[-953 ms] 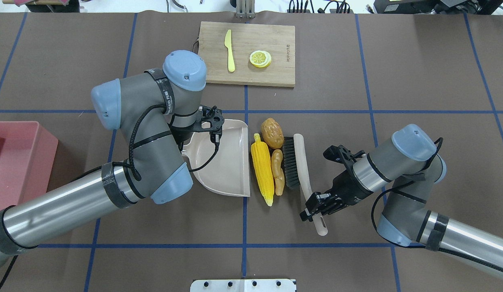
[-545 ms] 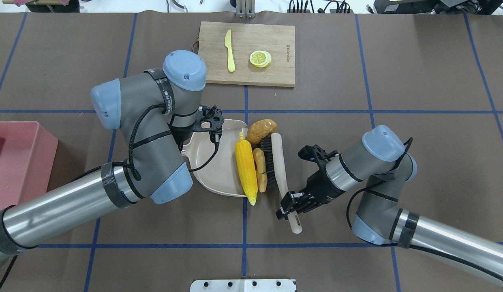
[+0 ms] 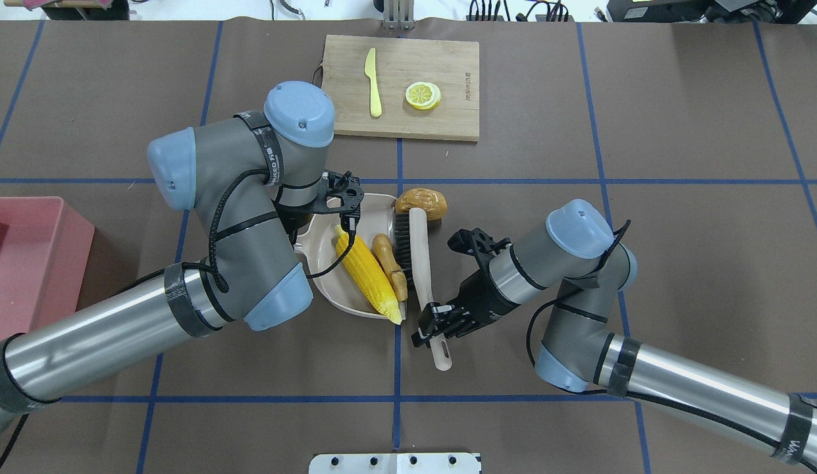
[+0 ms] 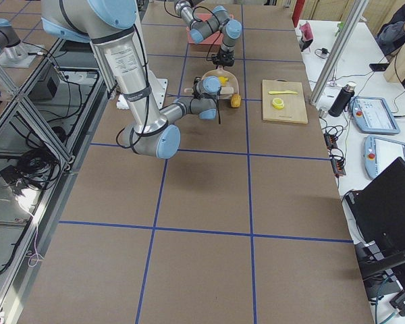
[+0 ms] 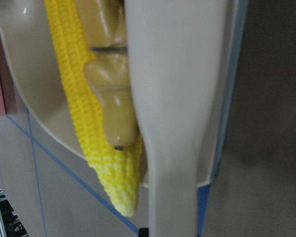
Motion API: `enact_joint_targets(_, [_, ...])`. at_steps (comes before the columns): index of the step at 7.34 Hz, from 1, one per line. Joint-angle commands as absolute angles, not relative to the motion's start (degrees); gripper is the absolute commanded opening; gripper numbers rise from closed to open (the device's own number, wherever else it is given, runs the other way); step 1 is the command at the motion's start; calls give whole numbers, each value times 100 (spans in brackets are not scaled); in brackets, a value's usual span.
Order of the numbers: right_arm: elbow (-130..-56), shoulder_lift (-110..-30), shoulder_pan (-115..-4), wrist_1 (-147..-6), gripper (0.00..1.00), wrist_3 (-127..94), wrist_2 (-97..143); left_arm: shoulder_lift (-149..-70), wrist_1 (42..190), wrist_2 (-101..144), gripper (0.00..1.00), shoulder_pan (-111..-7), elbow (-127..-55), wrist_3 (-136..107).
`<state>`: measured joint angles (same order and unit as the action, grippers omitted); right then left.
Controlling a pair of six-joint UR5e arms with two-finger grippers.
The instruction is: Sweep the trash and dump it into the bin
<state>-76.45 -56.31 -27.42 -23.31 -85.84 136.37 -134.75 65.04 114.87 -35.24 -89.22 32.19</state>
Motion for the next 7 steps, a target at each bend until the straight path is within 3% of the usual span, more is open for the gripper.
enact_joint_targets(1, [-7812,-5545,-2768,-2435,0,-8815,13649,-13474,6504,11487,0,-3524,-8930,3226])
enact_joint_targets(7, [-8832,-5915,-3085,-3092,0,-9141,13966,-13281,6836,11505,0,-3525,-8974,3226])
